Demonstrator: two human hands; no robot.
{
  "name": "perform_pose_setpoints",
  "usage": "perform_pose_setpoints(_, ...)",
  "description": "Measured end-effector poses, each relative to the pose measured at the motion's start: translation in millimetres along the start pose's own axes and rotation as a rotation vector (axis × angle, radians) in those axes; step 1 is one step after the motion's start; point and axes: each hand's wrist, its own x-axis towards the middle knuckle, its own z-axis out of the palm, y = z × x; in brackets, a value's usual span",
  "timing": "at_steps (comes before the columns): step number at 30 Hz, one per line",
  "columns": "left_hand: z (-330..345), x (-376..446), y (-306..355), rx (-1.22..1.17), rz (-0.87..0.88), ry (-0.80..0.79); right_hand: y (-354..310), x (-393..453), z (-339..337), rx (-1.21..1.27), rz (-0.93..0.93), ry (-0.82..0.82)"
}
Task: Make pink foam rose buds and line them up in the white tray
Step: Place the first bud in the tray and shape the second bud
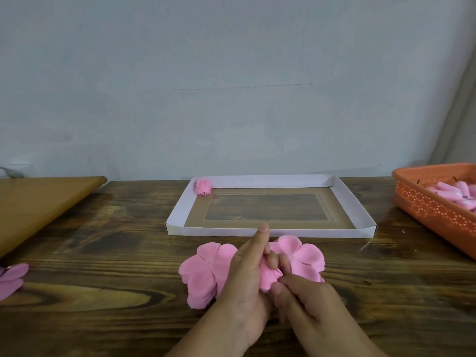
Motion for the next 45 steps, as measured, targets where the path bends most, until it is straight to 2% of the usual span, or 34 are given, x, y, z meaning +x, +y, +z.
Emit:
perform_pose_setpoints(4, -3, -2, 1, -0.003, 0.004, -0.046, -8, 1, -4, 0.376, 0.234, -0.123)
perform_pose_setpoints(6, -3, -2, 3, -0.010, -0.003, -0.059, -12, 4, -4, 0.680, 0.380, -0.126)
perform_pose_setpoints(8, -3, -3, 4, -0.032, -0.005, -0.069, -11, 6, -2, 1.069, 0.627, -0.097)
perform_pose_setpoints(10, -2, -3, 4, -0.019, 0.008, -0.060, -14, 7, 0, 1.279, 0.733, -0.113)
perform_pose_setpoints(12, -1, -3, 5, 0.012, 0.015, -0.027, -12, 8, 2, 1.217, 0.697, -0.137)
perform_pose_setpoints(13, -1, -3, 6, 0.031, 0.011, -0.011, -10, 6, 2, 1.067, 0.627, -0.141)
perform_pose_setpoints(17, 0, -2, 7, 0.020, -0.023, 0.049, -3, -2, 0, 0.194, 0.176, -0.002)
perform_pose_setpoints(19, 1, -2, 5, -0.006, -0.041, 0.075, -2, -4, -2, -0.100, -0.031, 0.045)
perform_pose_setpoints(21, 2, -2, 4, -0.008, -0.055, 0.083, 4, -3, 2, -0.315, -0.126, 0.053)
perform_pose_setpoints(23, 1, -2, 3, -0.011, -0.058, 0.075, 7, -1, 5, -0.435, -0.136, 0.054)
perform_pose_setpoints(26, 0, -1, 1, 0.011, -0.033, 0.025, 8, -1, 5, -0.237, -0.058, 0.073)
perform_pose_setpoints(32, -3, -4, 1, 0.007, -0.015, -0.046, -4, 0, -6, 0.280, 0.188, -0.138)
perform_pose_setpoints(34, -4, -5, 3, 0.011, -0.030, -0.049, -7, 2, -7, 0.536, 0.300, -0.189)
perform_pose_setpoints(37, -2, -6, 5, -0.002, -0.029, -0.042, -6, 2, -5, 1.130, 0.578, -0.180)
perform_pose_setpoints(39, -1, -6, 5, -0.007, -0.016, -0.036, -8, -1, -4, 1.346, 0.631, -0.173)
perform_pose_setpoints(40, 0, -7, 5, -0.004, -0.018, -0.031, -9, 0, -3, 1.388, 0.662, -0.140)
perform_pose_setpoints(42, 0, -6, 6, 0.003, -0.026, -0.001, -12, 0, -4, 1.263, 0.649, -0.139)
perform_pose_setpoints(45, 0, -5, 7, 0.004, -0.027, 0.054, -8, 0, -2, 0.551, 0.429, -0.151)
